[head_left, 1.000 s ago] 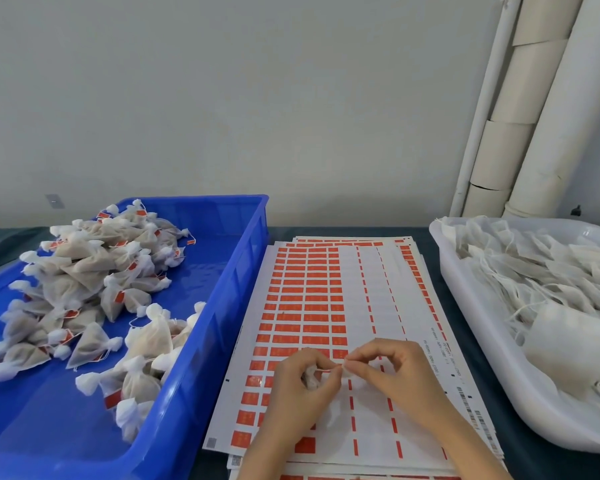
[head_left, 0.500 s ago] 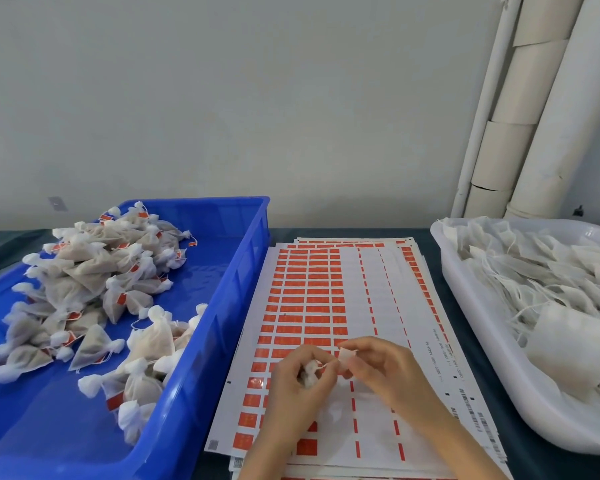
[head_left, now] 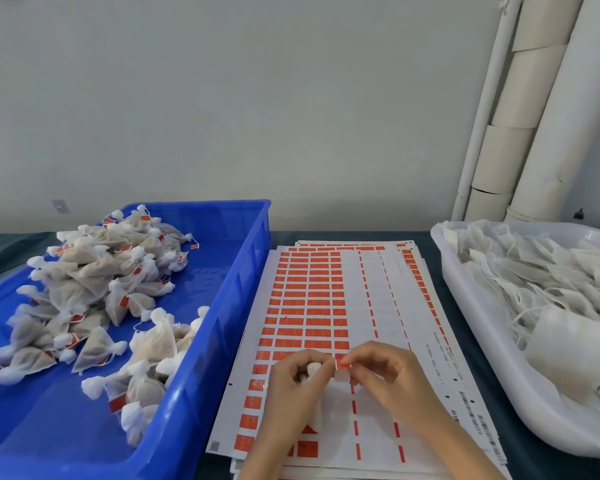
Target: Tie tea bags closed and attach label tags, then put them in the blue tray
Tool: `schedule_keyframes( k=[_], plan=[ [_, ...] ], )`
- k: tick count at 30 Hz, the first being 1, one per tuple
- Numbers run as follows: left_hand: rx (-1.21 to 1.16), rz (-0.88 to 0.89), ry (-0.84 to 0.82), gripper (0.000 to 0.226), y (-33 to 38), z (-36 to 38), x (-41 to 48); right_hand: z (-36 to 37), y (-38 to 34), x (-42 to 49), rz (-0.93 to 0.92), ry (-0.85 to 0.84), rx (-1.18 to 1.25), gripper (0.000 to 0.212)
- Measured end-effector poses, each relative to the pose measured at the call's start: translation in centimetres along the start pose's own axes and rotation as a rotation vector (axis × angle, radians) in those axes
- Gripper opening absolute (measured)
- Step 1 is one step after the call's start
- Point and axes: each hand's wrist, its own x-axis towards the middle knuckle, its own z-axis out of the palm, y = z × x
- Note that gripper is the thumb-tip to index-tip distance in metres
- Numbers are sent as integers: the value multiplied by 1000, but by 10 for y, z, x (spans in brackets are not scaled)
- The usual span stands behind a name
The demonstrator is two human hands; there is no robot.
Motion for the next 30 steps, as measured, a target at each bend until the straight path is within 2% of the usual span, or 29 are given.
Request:
schedule_keyframes(
  k=[5, 9, 13, 15, 17, 21, 24, 30],
  plan=[
    [-43, -73, -31, 15, 6, -4, 1, -1, 1, 0, 11, -2, 10, 27],
    [-20, -141, -67, 25, 17, -9, 2, 3, -2, -2, -5, 4, -78, 30],
    [-5, -113, -79, 12, 25, -8, -3, 3, -10, -4, -108, 30, -166, 44],
    [-1, -102, -57, 4, 28, -8, -6, 4, -16, -5, -130, 74, -130, 39],
    [19, -88, -14, 7, 31, -8, -10, 7, -25, -4, -104, 120, -78, 28],
    [231, 50, 173, 16, 56, -20, -20, 11, -53, 4, -102, 148, -47, 30],
    [388, 218, 174, 12, 87, -41, -25, 18, -80, 13, -221, 124, -66, 22],
    [611, 308, 274, 15, 142, -101, 3, 39, -122, 38, -276, -31, 3, 22]
  ],
)
